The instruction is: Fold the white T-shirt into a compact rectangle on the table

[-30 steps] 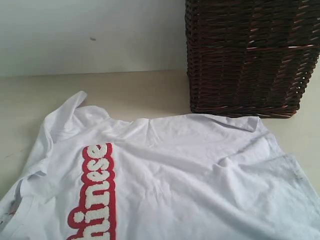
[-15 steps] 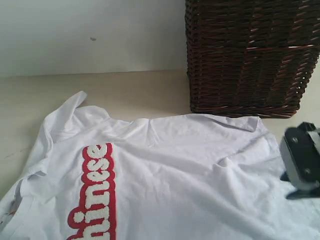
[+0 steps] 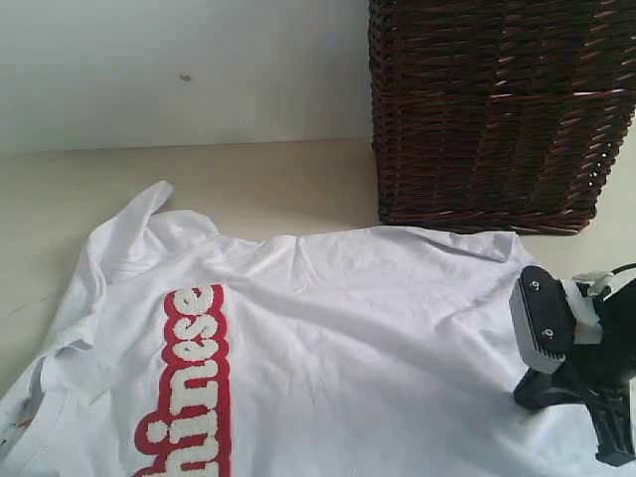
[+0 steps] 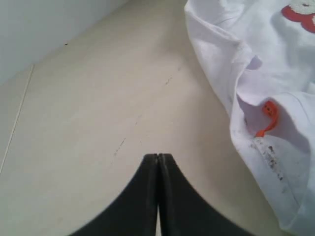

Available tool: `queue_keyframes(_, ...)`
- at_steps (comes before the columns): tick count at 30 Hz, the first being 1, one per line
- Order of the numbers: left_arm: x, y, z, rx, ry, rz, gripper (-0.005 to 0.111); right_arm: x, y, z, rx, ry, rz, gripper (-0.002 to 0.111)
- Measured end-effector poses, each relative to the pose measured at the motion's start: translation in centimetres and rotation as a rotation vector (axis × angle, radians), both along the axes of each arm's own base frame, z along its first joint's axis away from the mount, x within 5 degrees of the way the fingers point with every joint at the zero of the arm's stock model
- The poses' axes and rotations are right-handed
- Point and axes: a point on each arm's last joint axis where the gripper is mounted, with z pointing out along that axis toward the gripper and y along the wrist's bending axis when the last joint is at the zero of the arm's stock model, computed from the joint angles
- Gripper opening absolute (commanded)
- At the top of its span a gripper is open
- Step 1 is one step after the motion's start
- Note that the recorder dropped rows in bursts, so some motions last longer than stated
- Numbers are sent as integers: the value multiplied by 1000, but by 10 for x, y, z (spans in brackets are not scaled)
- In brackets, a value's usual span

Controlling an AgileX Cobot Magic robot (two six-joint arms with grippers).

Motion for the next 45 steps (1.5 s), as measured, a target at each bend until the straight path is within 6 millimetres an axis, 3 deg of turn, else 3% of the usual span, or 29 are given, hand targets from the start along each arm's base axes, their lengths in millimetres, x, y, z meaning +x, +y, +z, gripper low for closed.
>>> queue_keyframes(6,0,0,0,0,0,0,0,-29,-5,2,-25,255,251,0)
queue_keyframes(11,0,0,0,0,0,0,0,-39,-9,0,-49,355,276,1)
queue_keyframes(13,0,0,0,0,0,0,0,-38,-9,1,-60,346,231,15)
queue_keyframes(17,0,0,0,0,0,0,0,-27,-8,21,-83,130,167,34)
queue_keyframes(20,0,0,0,0,0,0,0,-20,-2,54,-30,-107,80,37)
queue_keyframes(22,0,0,0,0,0,0,0,-1,-2,57,0,-255,-99,37)
queue_keyframes(25,0,0,0,0,0,0,0,22,-6,37,-5,-303,-289,34)
queue_keyframes(29,0,0,0,0,0,0,0,42,-10,1,-36,-222,-387,28)
queue_keyframes(39,0,0,0,0,0,0,0,57,-25,1,-160,-332,-497,27)
queue_keyframes(45,0,0,0,0,0,0,0,57,-26,2,-162,-337,-499,43)
